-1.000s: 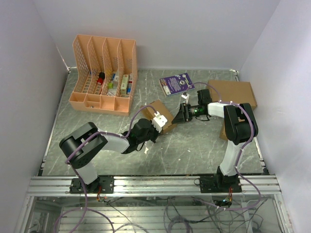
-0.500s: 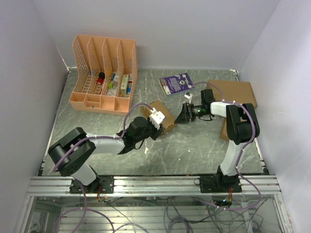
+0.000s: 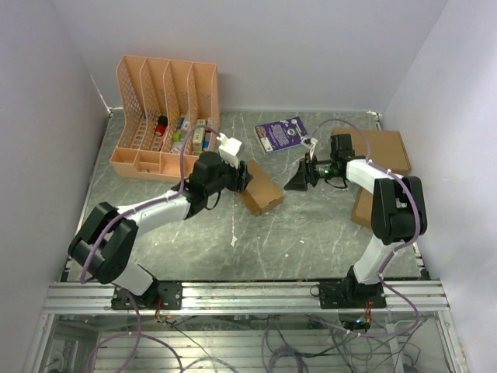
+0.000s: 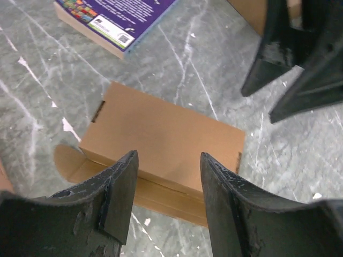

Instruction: Fold the paper box

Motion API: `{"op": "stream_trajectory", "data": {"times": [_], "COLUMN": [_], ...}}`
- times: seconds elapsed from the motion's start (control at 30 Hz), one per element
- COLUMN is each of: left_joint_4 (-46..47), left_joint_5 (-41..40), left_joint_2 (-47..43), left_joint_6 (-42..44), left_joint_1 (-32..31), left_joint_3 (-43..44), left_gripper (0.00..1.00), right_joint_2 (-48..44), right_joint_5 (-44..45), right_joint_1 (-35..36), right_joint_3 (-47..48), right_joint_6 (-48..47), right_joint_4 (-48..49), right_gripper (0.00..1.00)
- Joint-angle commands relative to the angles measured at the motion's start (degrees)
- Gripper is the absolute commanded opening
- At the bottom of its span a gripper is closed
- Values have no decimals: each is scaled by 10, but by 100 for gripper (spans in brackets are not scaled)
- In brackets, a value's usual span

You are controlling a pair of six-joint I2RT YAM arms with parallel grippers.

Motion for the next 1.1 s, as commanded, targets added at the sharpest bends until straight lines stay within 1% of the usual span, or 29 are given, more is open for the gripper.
{"op": "stream_trajectory", "data": {"times": [0.0,0.1,0.13,0.2,0.23,0.33,0.4,0.43,0.47,0.5,0.6,0.7,0.8,0.93,1.07], "left_joint_4": [-74,-111,-124,-149,-163,-216,-247,-255,-261,-269,-286,-292,-290,-287,-272], "left_joint_5": [62,80,80,80,67,35,18,11,8,7,18,31,43,61,72], "left_joint_2": [39,87,105,139,156,204,232,242,253,263,293,306,308,299,270], "left_joint_6": [-55,-69,-71,-66,-62,-47,-38,-33,-27,-23,-15,-13,-12,-9,-12], "left_joint_1": [62,102,114,124,128,139,144,145,146,146,146,146,146,140,129], "left_joint_3": [63,118,142,179,197,251,278,289,299,309,335,341,333,316,283], "left_gripper": [61,62,63,61,57,38,22,14,9,7,7,7,7,7,7], "right_joint_2": [-47,-64,-67,-70,-69,-69,-69,-68,-69,-68,-69,-68,-79,-89,-84], "right_joint_5": [1,21,26,32,34,44,54,59,60,62,55,25,23,17,17], "right_joint_1": [-4,-3,-4,-3,-4,-3,-3,-3,-4,-3,-3,-3,-2,-3,-3], "right_joint_3": [-11,-15,-16,-14,-13,-9,-9,-10,-10,-9,-5,10,13,6,10], "right_joint_6": [-38,-40,-41,-41,-43,-42,-41,-40,-41,-43,-66,-144,-202,-231,-253], "right_joint_4": [9,16,16,14,11,8,8,10,10,7,-13,-70,-97,-103,-117], "right_gripper": [60,56,53,41,33,10,1,0,0,0,0,0,0,0,3]}}
